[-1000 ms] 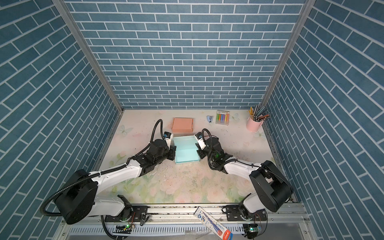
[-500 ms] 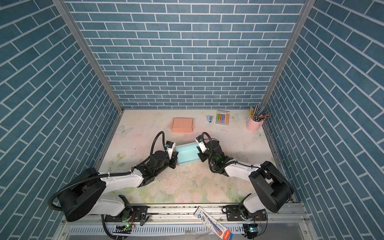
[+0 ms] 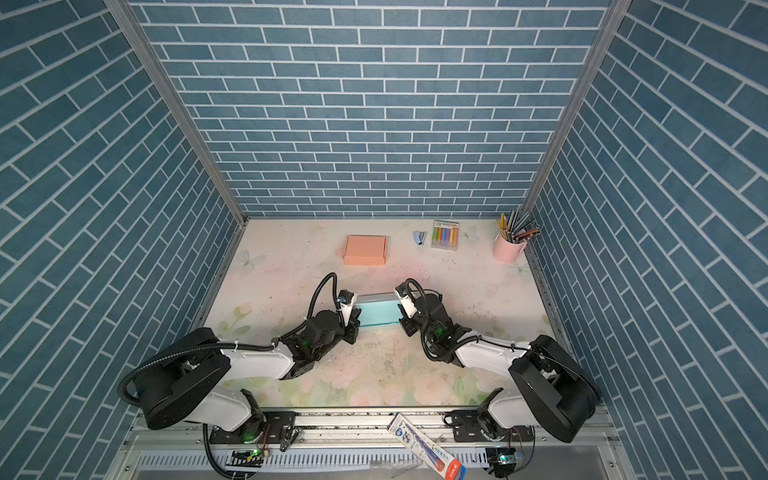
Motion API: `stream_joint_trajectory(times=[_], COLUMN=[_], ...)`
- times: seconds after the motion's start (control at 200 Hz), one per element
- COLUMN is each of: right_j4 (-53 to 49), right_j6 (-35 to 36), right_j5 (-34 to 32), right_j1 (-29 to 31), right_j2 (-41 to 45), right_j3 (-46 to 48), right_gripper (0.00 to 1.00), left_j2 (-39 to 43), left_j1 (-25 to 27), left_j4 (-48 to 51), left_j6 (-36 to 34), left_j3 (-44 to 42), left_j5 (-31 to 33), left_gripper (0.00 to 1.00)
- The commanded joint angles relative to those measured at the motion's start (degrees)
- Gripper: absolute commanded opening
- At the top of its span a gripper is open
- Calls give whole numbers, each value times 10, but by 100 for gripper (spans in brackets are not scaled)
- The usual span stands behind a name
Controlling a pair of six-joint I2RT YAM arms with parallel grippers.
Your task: Fold the paper box
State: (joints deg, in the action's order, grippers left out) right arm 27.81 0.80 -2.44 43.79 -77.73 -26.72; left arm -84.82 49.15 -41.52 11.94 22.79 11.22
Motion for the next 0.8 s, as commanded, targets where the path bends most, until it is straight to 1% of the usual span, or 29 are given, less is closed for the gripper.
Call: stream_joint_trajectory(times=[0.0, 0.15, 0.29, 0.535, 0.575, 0.63, 0.695, 0.795], right_j4=[-6, -12, -26, -82, -82, -87, -102, -107], right_j6=[-29, -52, -68, -124, -133, -157, -171, -182], right_j5=[26, 24, 10, 7, 3, -10, -9, 11], right_j1=[15, 16, 16, 16, 16, 16, 16, 16], right_j2=[11, 14, 37, 101, 121, 151, 190, 253], right_j3=[2, 8, 21, 48, 62, 81, 97, 119], right_gripper=[18, 19, 21, 31, 35, 45, 48, 56], left_j2=[3, 5, -6, -32, -40, -50, -54, -44], left_j1=[13, 13, 22, 23, 23, 23, 24, 26], left_j4=[-13, -23, -41, -73, -76, -82, -88, -85], left_j6=[-8, -13, -26, -27, -26, -26, -24, -25], left_j3=[-9, -27, -35, -42, -41, -39, -40, -43], left_j5=[-35, -34, -36, -32, -35, -40, -39, -33], left_gripper=[0, 0, 0, 0, 0, 0, 0, 0])
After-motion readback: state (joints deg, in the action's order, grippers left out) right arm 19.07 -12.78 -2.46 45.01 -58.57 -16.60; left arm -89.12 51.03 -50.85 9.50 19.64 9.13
